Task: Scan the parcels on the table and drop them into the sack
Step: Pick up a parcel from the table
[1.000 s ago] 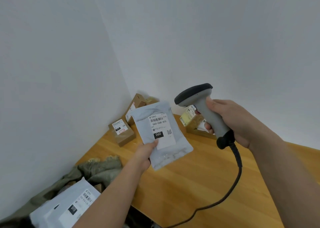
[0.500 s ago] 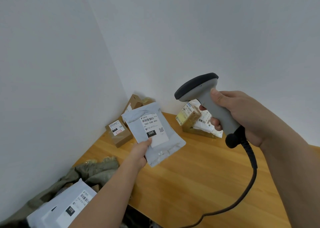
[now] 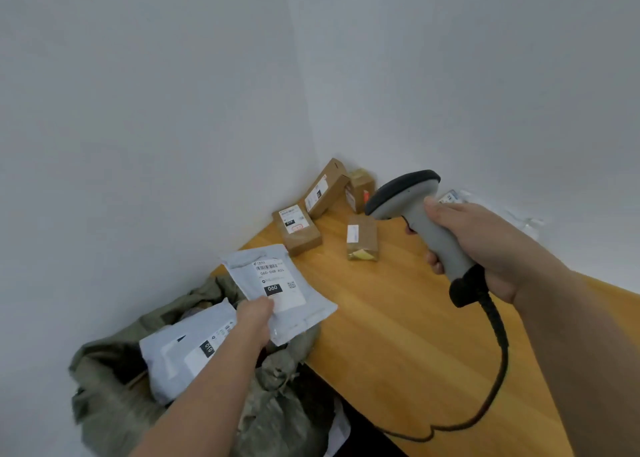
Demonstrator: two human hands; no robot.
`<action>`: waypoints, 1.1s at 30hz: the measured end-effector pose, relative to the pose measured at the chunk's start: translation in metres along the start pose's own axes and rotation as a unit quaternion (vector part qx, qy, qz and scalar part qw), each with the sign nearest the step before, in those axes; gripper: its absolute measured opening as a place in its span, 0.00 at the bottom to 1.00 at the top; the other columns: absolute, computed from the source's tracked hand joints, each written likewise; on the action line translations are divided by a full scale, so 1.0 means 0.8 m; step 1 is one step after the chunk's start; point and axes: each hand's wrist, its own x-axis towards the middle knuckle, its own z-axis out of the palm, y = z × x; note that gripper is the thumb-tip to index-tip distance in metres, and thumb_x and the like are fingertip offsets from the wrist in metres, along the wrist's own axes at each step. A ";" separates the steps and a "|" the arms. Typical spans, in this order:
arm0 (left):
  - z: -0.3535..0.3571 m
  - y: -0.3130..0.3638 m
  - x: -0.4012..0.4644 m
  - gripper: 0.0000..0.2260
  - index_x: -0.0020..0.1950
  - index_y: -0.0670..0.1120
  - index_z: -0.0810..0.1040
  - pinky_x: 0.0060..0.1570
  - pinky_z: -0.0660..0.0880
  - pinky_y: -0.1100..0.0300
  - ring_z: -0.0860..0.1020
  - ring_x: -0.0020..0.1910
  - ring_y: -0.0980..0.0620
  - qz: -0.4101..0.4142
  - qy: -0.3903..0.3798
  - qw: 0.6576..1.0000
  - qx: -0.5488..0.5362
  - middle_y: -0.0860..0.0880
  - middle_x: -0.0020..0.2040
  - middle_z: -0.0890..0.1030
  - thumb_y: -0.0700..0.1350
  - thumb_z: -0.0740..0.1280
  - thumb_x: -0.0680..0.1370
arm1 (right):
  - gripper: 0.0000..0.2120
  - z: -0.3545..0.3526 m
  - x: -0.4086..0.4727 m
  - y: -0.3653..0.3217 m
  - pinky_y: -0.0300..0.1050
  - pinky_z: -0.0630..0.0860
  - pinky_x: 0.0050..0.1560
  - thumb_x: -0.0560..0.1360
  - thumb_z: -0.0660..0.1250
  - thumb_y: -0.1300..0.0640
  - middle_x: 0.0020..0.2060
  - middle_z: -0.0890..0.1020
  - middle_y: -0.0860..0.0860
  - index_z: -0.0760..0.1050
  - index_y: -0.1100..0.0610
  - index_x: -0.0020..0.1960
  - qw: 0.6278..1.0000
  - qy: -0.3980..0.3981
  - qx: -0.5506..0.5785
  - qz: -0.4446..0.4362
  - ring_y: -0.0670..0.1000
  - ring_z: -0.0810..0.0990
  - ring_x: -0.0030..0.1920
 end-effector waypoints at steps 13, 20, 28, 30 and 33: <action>-0.168 -0.035 0.103 0.25 0.67 0.37 0.70 0.62 0.72 0.47 0.73 0.61 0.37 -0.053 0.149 0.962 0.222 0.37 0.62 0.75 0.43 0.72 0.73 | 0.20 0.133 0.036 0.024 0.44 0.74 0.31 0.81 0.59 0.44 0.32 0.76 0.57 0.77 0.61 0.53 0.996 -0.045 -0.050 0.055 0.51 0.75 0.29; -0.098 -0.012 0.103 0.25 0.69 0.41 0.62 0.62 0.65 0.46 0.62 0.65 0.39 -0.019 0.172 0.928 0.329 0.38 0.68 0.60 0.43 0.68 0.75 | 0.20 0.112 0.042 0.040 0.45 0.76 0.31 0.80 0.60 0.43 0.34 0.78 0.58 0.75 0.60 0.59 0.996 0.033 -0.007 0.079 0.51 0.76 0.29; 0.081 0.006 0.056 0.23 0.69 0.42 0.63 0.65 0.63 0.47 0.60 0.68 0.39 0.101 -0.006 0.920 0.378 0.40 0.72 0.57 0.41 0.66 0.77 | 0.13 0.003 0.045 0.042 0.44 0.74 0.30 0.80 0.64 0.49 0.45 0.77 0.57 0.74 0.58 0.56 0.969 0.218 0.105 0.048 0.49 0.75 0.29; 0.126 0.012 0.034 0.24 0.71 0.45 0.64 0.66 0.63 0.48 0.59 0.70 0.41 0.138 -0.046 0.916 0.375 0.42 0.72 0.57 0.41 0.66 0.76 | 0.10 -0.031 0.050 0.043 0.46 0.73 0.33 0.80 0.65 0.51 0.46 0.78 0.56 0.74 0.58 0.54 0.955 0.264 0.130 0.038 0.49 0.74 0.30; 0.189 0.018 0.013 0.26 0.72 0.46 0.63 0.66 0.66 0.51 0.60 0.71 0.43 0.191 -0.101 0.893 0.395 0.44 0.72 0.59 0.41 0.66 0.76 | 0.10 -0.082 0.061 0.046 0.46 0.73 0.34 0.78 0.66 0.54 0.48 0.78 0.55 0.73 0.58 0.56 0.936 0.312 0.164 0.025 0.50 0.74 0.31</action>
